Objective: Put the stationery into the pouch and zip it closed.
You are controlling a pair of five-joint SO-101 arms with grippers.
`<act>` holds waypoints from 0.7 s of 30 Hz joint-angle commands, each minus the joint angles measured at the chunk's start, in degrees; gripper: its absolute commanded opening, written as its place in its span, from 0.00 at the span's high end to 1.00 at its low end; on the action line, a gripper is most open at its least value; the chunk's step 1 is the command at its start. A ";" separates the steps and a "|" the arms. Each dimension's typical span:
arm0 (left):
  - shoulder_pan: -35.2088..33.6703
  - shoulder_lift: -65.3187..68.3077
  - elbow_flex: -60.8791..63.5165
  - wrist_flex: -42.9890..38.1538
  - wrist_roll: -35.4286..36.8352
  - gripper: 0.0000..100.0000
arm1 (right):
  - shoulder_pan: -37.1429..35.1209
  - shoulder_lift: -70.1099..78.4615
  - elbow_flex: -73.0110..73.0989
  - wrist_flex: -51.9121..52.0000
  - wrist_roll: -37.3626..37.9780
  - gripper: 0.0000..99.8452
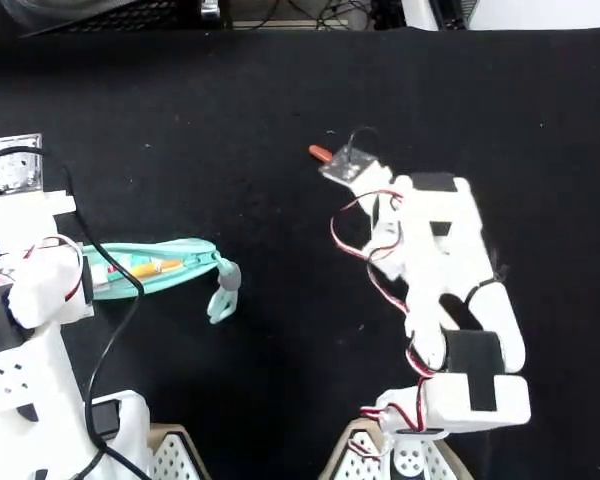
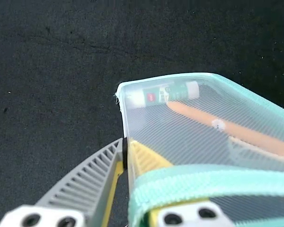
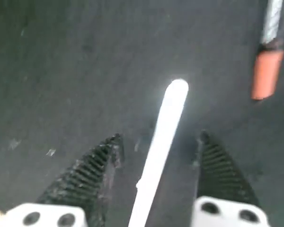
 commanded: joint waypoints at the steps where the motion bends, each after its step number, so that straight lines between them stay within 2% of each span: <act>1: 0.84 0.88 -2.33 -0.79 -0.44 0.97 | -0.70 -0.48 -0.40 -3.25 -0.62 0.81; 12: 0.84 0.88 -2.33 -1.05 -0.44 0.97 | 2.99 19.65 -14.37 -2.73 -0.70 0.78; 14: 0.84 0.88 -2.33 -1.05 -0.44 0.97 | 3.08 21.23 -15.52 -1.23 -0.62 0.84; 16: 0.84 0.88 -2.33 -1.14 -0.44 0.97 | 2.81 21.32 -16.04 0.35 -0.79 0.97; 17: 0.84 0.88 -2.33 -1.14 -0.44 0.97 | 2.73 20.97 -16.22 1.23 -0.79 0.99; 18: 0.84 0.88 -2.33 -1.14 -0.44 0.97 | 2.73 20.18 -16.22 2.11 -0.79 0.97; 21: 0.84 0.88 -2.33 -1.14 -0.44 0.97 | 2.73 15.78 -16.40 4.84 -0.79 0.99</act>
